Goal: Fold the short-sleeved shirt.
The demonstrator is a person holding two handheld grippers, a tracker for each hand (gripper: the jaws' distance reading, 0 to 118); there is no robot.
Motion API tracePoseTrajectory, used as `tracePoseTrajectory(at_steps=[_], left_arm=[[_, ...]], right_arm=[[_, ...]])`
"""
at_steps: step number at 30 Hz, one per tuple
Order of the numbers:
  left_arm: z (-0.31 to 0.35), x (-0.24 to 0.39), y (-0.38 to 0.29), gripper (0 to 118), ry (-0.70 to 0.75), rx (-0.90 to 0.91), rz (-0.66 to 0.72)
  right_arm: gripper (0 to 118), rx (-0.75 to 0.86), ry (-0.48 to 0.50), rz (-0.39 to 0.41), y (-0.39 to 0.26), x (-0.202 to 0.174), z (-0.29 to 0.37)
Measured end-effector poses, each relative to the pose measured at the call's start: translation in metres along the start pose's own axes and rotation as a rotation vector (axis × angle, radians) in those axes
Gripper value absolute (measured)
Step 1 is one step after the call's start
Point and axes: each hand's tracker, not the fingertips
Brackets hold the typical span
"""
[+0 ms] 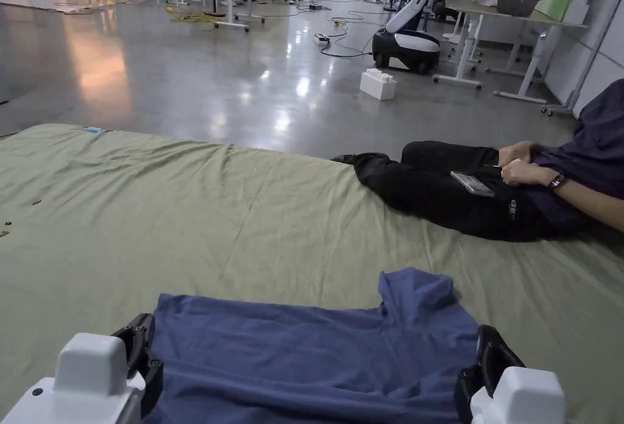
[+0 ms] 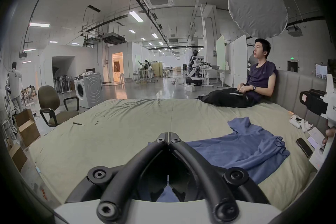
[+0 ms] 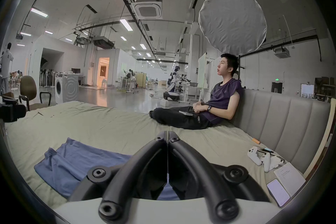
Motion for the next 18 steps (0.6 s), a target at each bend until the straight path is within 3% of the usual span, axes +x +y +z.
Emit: tracePoseTrajectory(at_steps=[5,13,15,18], left_arm=[[-0.001,-0.017,-0.014,0,0.014,-0.087,0.033],[-0.057,-0.075,-0.062,4,-0.015,-0.536,0.200],[-0.067,-0.081,-0.074,21,0.012,-0.599,0.200],[-0.084,-0.088,-0.091,63,0.021,-0.676,0.174]], right_arm=[[1,0.016,0.007,-0.019,0.000,0.002,0.001],[1,-0.037,0.026,0.009,-0.011,0.006,-0.006],[1,-0.056,0.026,0.017,-0.015,0.008,-0.006],[1,-0.083,0.027,0.019,-0.022,0.010,-0.006]])
